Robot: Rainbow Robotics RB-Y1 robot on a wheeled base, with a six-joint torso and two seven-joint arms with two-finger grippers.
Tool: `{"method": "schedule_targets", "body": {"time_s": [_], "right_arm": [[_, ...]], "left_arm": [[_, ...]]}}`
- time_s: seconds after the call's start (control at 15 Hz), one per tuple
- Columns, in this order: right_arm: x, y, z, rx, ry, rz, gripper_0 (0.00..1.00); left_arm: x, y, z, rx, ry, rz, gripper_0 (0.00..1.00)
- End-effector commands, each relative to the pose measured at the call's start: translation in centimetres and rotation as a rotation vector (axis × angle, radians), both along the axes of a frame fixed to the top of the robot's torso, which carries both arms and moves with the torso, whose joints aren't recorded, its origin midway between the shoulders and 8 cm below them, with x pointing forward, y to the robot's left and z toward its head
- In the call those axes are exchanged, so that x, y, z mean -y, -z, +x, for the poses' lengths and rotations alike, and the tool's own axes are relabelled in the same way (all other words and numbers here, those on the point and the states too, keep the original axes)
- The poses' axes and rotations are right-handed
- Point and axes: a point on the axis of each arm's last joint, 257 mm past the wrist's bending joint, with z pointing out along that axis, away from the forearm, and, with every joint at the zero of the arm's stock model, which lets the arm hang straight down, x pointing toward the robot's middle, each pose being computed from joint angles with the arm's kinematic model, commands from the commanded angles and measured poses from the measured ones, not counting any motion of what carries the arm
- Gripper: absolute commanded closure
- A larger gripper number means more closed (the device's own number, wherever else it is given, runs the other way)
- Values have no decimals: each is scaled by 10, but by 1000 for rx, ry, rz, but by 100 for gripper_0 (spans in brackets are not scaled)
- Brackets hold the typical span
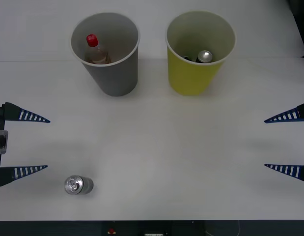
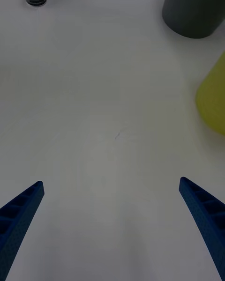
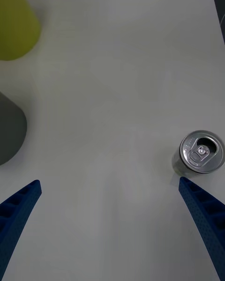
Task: Put the can into the green bin and the plastic bottle into the gray bin
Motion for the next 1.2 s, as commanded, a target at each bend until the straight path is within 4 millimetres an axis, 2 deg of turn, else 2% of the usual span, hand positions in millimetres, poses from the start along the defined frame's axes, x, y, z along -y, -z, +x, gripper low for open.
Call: {"method": "schedule_targets", "body": {"time_s": [0.07,0.13,0.33,0.6,0.93,1.2], "right_arm": [[0,0,0,0,0,0,0],[0,0,0,0,0,0,0],[0,0,0,0,0,0,0],[0,0,0,0,0,0,0],[0,0,0,0,0,0,0],[0,0,0,0,0,0,0]], "left_arm": [[0,0,0,0,0,0,0],[1,-9,8,29,-18,-31,0],[-2,-23,13,64,-22,-36,0],[-10,-15,7,15,-26,-52,0],[-25,-4,-10,-97,-28,-123,0],[-30,0,-24,-146,6,-146,0]]}}
